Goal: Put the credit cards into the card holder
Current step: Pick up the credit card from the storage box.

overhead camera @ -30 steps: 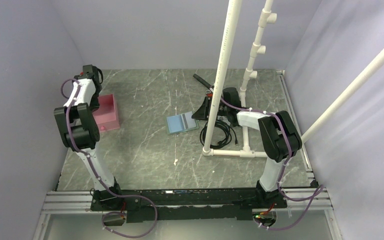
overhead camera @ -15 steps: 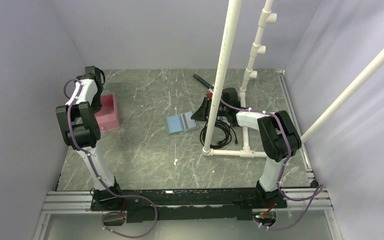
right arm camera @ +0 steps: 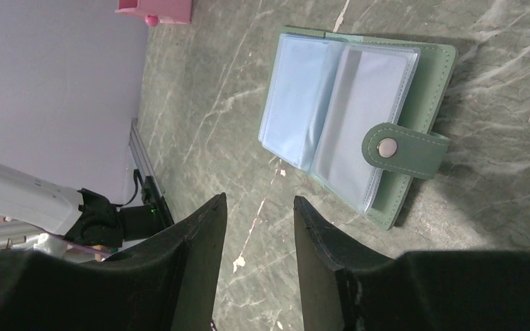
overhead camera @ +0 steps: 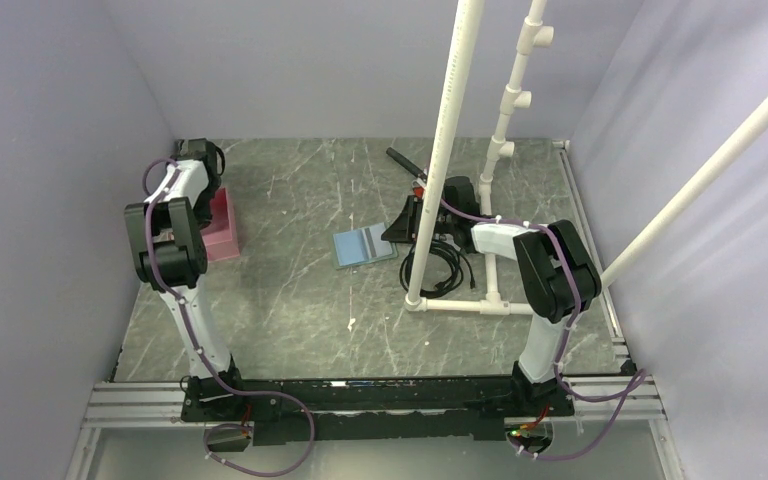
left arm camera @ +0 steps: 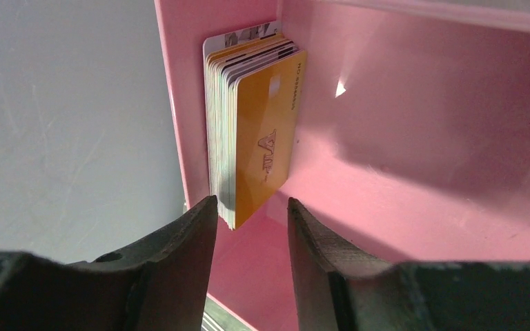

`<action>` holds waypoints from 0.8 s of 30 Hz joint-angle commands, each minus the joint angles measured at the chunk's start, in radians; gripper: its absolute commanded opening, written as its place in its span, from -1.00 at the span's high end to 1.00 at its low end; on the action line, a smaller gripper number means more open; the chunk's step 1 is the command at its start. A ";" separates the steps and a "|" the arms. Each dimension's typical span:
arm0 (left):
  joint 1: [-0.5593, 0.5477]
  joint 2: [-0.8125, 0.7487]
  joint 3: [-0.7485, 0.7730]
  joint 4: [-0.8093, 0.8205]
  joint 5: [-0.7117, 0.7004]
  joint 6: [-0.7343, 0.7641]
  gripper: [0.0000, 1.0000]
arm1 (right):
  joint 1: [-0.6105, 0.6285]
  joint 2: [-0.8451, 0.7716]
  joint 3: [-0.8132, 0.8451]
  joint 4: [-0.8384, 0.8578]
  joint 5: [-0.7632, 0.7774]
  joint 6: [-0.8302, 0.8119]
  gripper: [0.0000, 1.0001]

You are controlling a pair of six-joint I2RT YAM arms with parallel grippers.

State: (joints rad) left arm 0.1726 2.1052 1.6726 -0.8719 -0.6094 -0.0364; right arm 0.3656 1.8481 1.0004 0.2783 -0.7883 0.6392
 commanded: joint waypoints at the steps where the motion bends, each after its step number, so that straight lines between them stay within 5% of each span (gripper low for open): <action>1: -0.026 0.013 0.019 0.034 -0.117 0.024 0.04 | 0.006 0.006 0.036 0.025 -0.017 -0.016 0.13; 24: -0.036 0.068 0.019 0.061 -0.231 0.074 0.10 | 0.009 0.010 0.040 0.022 -0.022 -0.019 0.12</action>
State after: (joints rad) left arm 0.1352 2.1708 1.6726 -0.8314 -0.7860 0.0212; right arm 0.3702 1.8534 1.0031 0.2783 -0.7940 0.6384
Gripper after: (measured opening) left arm 0.452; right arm 0.436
